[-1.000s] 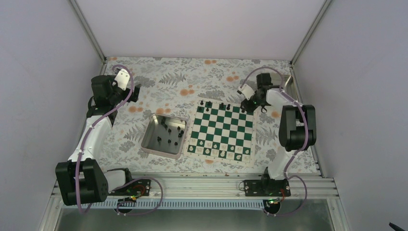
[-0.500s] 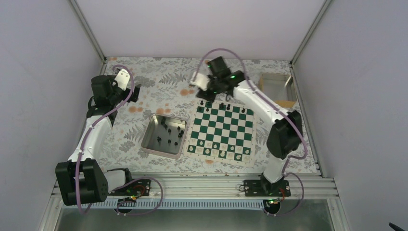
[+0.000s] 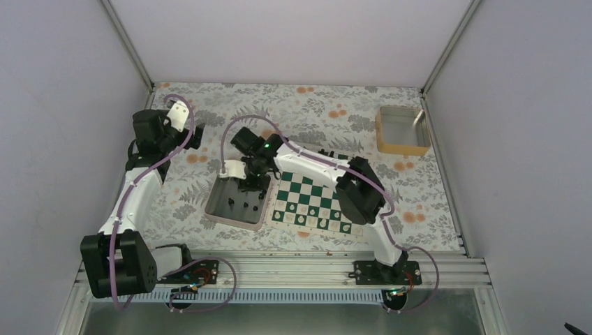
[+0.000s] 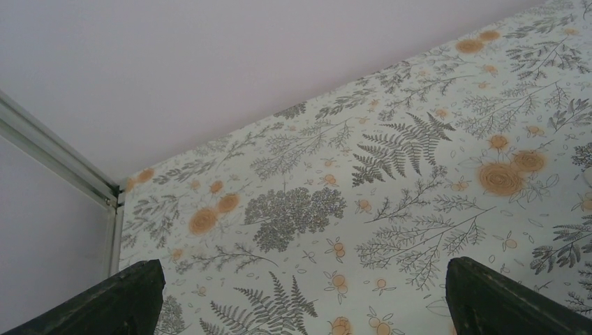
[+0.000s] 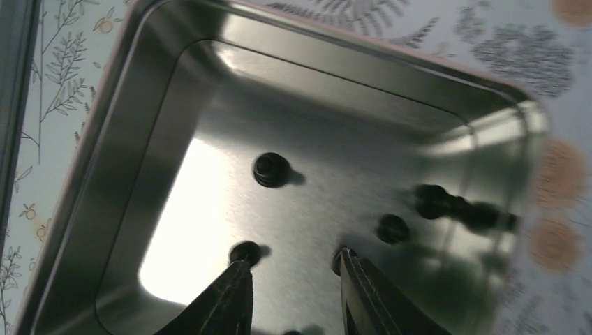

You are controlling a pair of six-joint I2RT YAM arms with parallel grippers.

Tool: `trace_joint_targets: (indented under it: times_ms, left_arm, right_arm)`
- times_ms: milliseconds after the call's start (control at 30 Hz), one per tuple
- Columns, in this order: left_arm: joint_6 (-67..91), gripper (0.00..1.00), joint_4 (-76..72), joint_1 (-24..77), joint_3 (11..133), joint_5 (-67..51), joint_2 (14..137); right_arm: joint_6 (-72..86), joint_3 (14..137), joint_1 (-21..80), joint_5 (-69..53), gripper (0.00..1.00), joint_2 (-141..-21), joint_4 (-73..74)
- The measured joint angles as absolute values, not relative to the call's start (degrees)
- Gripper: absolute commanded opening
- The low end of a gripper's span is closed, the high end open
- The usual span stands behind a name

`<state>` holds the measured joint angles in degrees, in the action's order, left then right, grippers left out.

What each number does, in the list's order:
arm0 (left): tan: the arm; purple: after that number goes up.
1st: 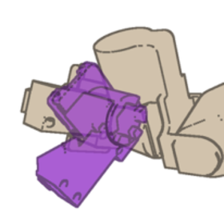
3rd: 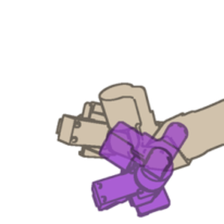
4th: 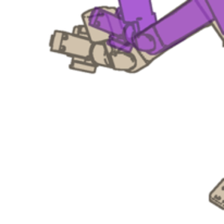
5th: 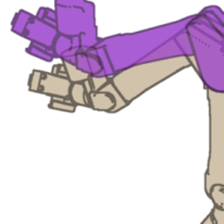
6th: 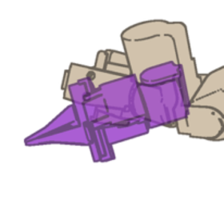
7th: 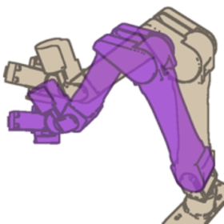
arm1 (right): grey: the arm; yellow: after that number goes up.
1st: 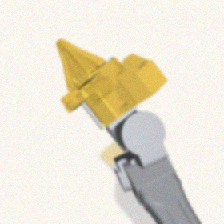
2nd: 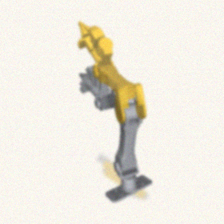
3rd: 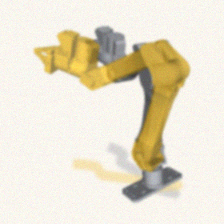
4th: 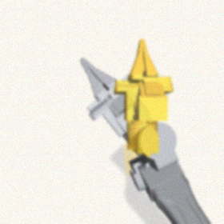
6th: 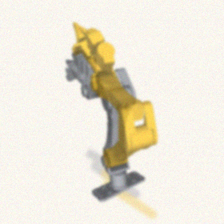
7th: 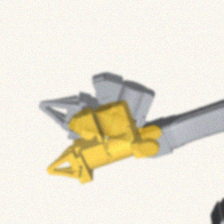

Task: Set up the chess pieces on the board
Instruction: Pick up the chess piece from the storage box.

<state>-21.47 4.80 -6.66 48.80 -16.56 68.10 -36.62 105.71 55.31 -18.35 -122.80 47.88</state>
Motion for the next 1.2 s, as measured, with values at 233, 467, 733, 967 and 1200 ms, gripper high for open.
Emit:
trace_joint_targets:
  times_ms: [233, 467, 733, 967, 1200]
  left_arm:
    - [-21.63, 1.00, 4.93, -6.63, 48.80, -17.26, 68.10]
    - [-21.65, 1.00, 4.99, -6.66, 48.80, -17.67, 68.10]
    - [-21.65, 1.00, 5.02, -6.66, 48.80, -18.11, 68.10]
    - [-21.63, 1.00, 5.04, -6.66, 48.80, -18.39, 68.10]
    - [-21.63, 1.00, 5.04, -6.66, 48.80, -18.70, 68.07]
  right_arm:
    - [-36.75, 107.31, 57.95, -19.73, 0.38, -126.76, 47.72]
    - [-36.75, 110.48, 58.33, -20.97, 0.38, -128.70, 47.59]
    - [-36.75, 112.01, 58.87, -21.89, 0.38, -131.74, 47.68]
    - [-36.75, 112.42, 58.92, -21.98, 0.37, -134.15, 47.59]
    - [-36.75, 112.42, 58.92, -21.87, 0.27, -134.43, 47.44]
